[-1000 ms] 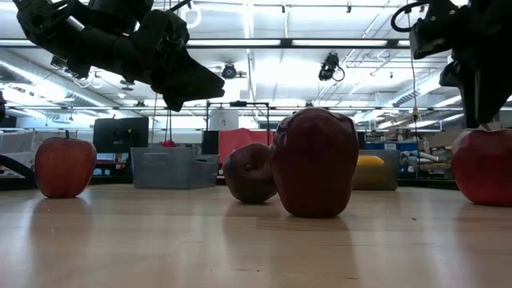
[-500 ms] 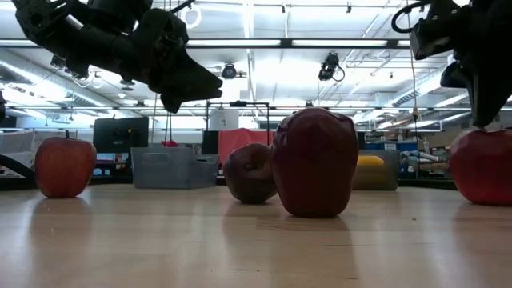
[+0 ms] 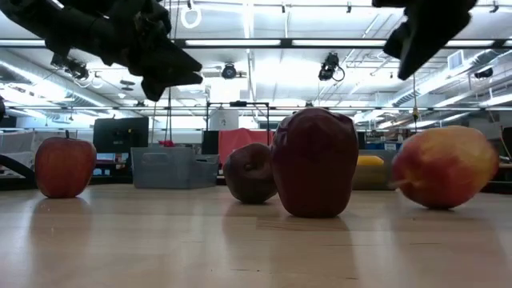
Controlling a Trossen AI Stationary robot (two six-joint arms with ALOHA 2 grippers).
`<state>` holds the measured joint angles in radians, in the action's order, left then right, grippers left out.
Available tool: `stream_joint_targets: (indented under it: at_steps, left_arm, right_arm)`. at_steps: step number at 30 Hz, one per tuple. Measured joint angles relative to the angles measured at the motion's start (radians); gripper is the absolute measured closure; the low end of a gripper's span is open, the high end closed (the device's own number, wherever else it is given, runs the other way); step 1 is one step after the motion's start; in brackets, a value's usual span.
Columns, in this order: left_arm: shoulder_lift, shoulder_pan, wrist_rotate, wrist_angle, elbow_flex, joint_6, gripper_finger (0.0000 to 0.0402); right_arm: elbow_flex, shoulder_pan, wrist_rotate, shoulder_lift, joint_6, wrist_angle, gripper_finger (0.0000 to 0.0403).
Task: Sort produce into baskets
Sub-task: Put the top right apple into the left black transparent bin
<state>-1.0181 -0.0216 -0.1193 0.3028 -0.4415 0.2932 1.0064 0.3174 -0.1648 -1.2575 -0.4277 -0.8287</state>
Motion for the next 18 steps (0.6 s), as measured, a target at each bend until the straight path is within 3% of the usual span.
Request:
stream_joint_targets:
  at_steps: [4, 7, 14, 18]
  left_arm:
    - [0.036, 0.000, -0.016, -0.082, 0.000, 0.004, 0.0249]
    - [0.043, 0.000, -0.024, -0.141, 0.000, 0.019, 0.0249]
    - [0.042, 0.000, -0.100, -0.133, 0.000, 0.033, 0.0249]
    - [0.042, 0.000, -0.101, -0.112, 0.000, 0.032, 0.0249]
  right_arm:
    - [-0.005, -0.041, 0.003, 0.000, -0.021, -0.009, 0.0370]
    - [-0.031, -0.051, 0.090, -0.011, 0.006, -0.015, 0.0321]
    - [-0.036, -0.019, 0.219, -0.101, 0.144, 0.115, 0.0159]
    - [-0.036, -0.016, 0.307, -0.174, 0.101, 0.127, 0.0058]
